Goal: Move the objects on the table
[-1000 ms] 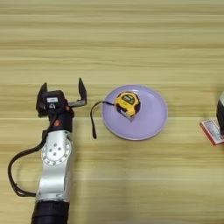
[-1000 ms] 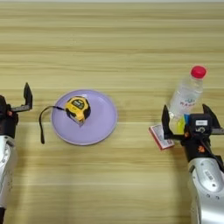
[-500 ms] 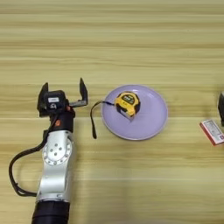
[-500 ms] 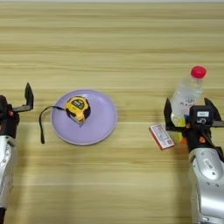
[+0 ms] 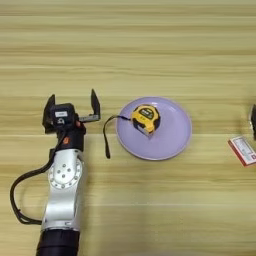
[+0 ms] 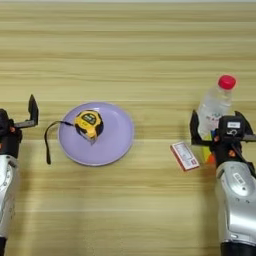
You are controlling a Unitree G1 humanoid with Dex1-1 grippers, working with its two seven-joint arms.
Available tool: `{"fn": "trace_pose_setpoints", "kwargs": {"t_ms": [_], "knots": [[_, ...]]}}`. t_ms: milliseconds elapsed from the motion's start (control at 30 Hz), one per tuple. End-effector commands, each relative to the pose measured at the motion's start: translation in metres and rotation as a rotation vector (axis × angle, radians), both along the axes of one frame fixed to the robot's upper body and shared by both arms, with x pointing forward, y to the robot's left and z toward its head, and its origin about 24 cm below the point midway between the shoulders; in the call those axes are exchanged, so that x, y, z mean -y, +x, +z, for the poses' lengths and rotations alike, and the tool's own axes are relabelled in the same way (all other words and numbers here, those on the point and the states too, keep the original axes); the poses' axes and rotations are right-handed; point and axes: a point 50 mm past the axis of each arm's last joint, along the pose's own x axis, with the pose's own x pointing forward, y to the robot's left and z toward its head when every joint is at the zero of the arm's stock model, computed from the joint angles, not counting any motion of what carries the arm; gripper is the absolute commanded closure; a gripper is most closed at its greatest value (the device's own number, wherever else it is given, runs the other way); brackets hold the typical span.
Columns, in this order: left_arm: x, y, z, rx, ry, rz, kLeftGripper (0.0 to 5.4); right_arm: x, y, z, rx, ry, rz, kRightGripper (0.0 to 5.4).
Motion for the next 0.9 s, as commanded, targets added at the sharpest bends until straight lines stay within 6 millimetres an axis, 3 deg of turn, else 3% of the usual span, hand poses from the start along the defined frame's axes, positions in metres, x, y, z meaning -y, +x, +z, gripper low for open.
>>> {"fn": "trace_pose_setpoints", "kwargs": {"t_ms": [33,900], "knots": [[0.001,0.002,0.001,0.002,0.009,-0.007,0.00,0.003,0.008,0.005,0.008,0.000,-0.002,0.03],[0.003,0.000,0.001,-0.001,0.015,-0.012,0.00,0.010,0.040,0.014,0.019,0.027,0.003,0.03]]}}
